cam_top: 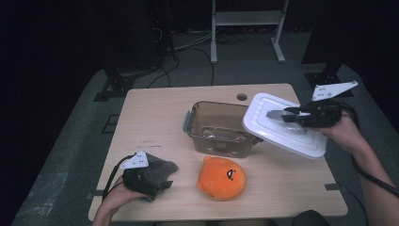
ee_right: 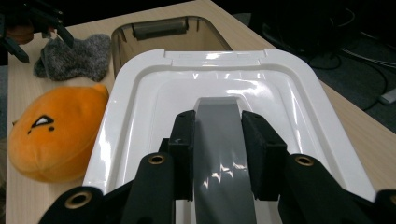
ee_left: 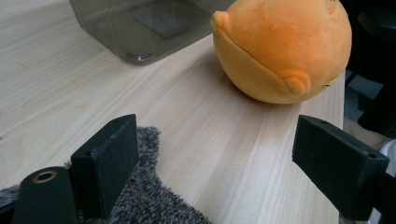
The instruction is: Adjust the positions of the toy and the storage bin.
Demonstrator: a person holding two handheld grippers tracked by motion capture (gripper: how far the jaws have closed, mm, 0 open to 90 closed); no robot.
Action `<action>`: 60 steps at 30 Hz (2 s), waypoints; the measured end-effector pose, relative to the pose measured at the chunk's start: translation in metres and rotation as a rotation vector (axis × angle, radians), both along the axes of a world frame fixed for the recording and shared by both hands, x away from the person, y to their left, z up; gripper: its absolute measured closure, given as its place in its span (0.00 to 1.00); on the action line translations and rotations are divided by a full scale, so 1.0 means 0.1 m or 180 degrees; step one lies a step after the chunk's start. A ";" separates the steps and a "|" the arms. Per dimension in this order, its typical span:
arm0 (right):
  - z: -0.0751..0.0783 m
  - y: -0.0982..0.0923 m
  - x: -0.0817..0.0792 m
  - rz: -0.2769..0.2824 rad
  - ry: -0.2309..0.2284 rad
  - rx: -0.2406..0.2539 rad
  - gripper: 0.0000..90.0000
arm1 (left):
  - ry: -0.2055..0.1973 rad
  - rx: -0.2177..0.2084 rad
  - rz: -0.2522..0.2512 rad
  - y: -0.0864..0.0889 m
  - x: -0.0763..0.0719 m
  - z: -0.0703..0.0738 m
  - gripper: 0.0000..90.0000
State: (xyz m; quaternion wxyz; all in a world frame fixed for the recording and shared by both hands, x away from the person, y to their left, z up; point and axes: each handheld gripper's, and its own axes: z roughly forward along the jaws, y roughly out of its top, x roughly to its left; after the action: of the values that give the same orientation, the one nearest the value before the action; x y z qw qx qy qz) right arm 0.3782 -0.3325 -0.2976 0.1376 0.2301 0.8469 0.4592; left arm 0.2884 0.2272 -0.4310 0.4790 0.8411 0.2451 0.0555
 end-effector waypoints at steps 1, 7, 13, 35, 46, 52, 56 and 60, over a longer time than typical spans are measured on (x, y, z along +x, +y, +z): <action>-0.01 -0.07 -0.04 -0.0033 0.0008 0.0006 0.73 | -0.0002 -0.0001 0.0000 0.00 0.00 0.00 0.16; -0.11 -0.39 -0.21 -0.0232 0.0054 0.0014 0.73 | 0.0004 -0.0020 -0.0006 0.00 -0.01 0.00 0.15; -0.30 -0.61 -0.34 -0.0363 0.0153 0.0003 0.73 | -0.0006 -0.0039 0.0009 0.01 -0.01 0.01 0.15; -0.94 -0.69 -0.43 -0.0436 0.0428 -0.0001 0.73 | -0.0041 -0.0055 0.0025 0.02 -0.01 0.03 0.15; -1.14 -0.60 -0.42 -0.0385 0.0505 0.0041 0.73 | -0.0031 -0.0029 0.0038 0.04 0.00 0.01 0.15; -1.21 -0.54 -0.43 -0.0363 0.0501 0.0044 0.73 | -0.0033 -0.0024 0.0028 0.03 0.00 0.02 0.15; -1.25 -0.49 -0.43 -0.0337 0.0486 0.0067 0.73 | -0.0035 -0.0033 0.0030 0.03 0.00 0.02 0.15; -1.33 -0.42 -0.45 -0.0309 0.0494 0.0027 0.73 | -0.0030 -0.0037 0.0029 0.04 0.00 0.01 0.15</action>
State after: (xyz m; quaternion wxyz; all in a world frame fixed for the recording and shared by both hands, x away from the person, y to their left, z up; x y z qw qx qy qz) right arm 0.3335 -0.3746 -0.4301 0.0926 0.3063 0.8410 0.4363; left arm 0.2879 0.2308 -0.4297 0.4848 0.8368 0.2470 0.0603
